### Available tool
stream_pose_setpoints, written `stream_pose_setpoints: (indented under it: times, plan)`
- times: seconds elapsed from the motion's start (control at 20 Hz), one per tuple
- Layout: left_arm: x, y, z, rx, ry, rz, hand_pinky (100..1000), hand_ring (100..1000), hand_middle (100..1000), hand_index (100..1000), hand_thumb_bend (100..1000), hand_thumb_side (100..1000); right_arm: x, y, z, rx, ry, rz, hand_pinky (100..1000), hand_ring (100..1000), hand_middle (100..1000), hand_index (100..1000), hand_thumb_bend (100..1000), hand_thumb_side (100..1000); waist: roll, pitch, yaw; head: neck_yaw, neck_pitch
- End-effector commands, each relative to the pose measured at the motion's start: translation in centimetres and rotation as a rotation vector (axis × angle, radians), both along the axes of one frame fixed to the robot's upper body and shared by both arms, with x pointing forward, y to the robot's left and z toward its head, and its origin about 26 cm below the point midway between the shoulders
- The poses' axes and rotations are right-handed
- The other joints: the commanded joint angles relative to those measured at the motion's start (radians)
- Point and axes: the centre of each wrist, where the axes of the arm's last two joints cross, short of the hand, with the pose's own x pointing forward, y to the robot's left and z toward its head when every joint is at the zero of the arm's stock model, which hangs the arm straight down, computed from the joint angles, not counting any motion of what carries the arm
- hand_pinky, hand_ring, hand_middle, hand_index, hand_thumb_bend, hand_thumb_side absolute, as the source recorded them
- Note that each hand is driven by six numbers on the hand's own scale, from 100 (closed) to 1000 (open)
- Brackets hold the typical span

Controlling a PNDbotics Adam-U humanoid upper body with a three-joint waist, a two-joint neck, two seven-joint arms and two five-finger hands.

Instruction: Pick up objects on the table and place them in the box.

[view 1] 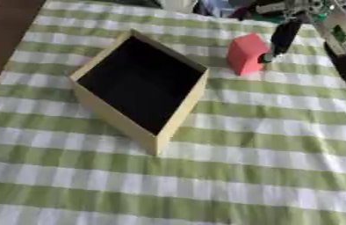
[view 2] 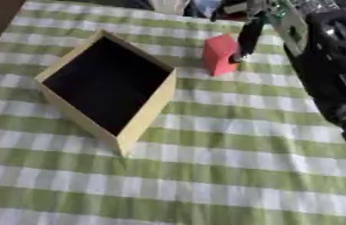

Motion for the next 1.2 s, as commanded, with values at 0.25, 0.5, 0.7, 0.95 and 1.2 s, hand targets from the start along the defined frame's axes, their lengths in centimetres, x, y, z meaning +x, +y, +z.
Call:
stream_pose_setpoints:
  times: [0.25, 0.5, 0.7, 0.95, 1.2]
  plan:
    - [-0.15, 0.2, 1.06, 0.023, -0.037, 0.003, 1000, 480, 474, 693, 100, 140, -0.24, -0.34, 1.3, -0.039, -0.021, -0.021, 1000, 1000, 958, 1000, 461, 173, -0.001, -0.01, 0.006, -0.002, -0.025]
    - [-0.13, 0.14, 1.1, 0.023, -0.039, 0.0, 1000, 480, 473, 692, 100, 140, -0.04, -0.33, 1.04, -0.049, -0.02, -0.035, 1000, 1000, 957, 1000, 466, 180, -0.004, 0.0, 0.013, -0.005, -0.035]
    - [-0.1, 0.08, 1.13, 0.022, -0.041, -0.002, 1000, 476, 472, 692, 100, 147, 0.12, -0.43, 0.84, -0.066, -0.027, -0.051, 1000, 1000, 957, 1000, 463, 178, -0.007, 0.011, 0.018, -0.012, -0.043]
    - [-0.09, 0.04, 1.12, 0.021, -0.042, -0.004, 1000, 474, 472, 690, 100, 151, 0.34, -0.59, 0.69, -0.057, -0.05, -0.066, 1000, 1000, 955, 1000, 461, 179, -0.009, 0.022, 0.025, -0.022, -0.045]
    - [-0.08, 0.01, 1.1, 0.022, -0.04, -0.005, 1000, 473, 472, 690, 100, 153, 0.51, -0.56, 0.63, -0.058, -0.068, -0.076, 1000, 1000, 916, 992, 409, 100, -0.011, 0.027, 0.025, -0.025, -0.044]
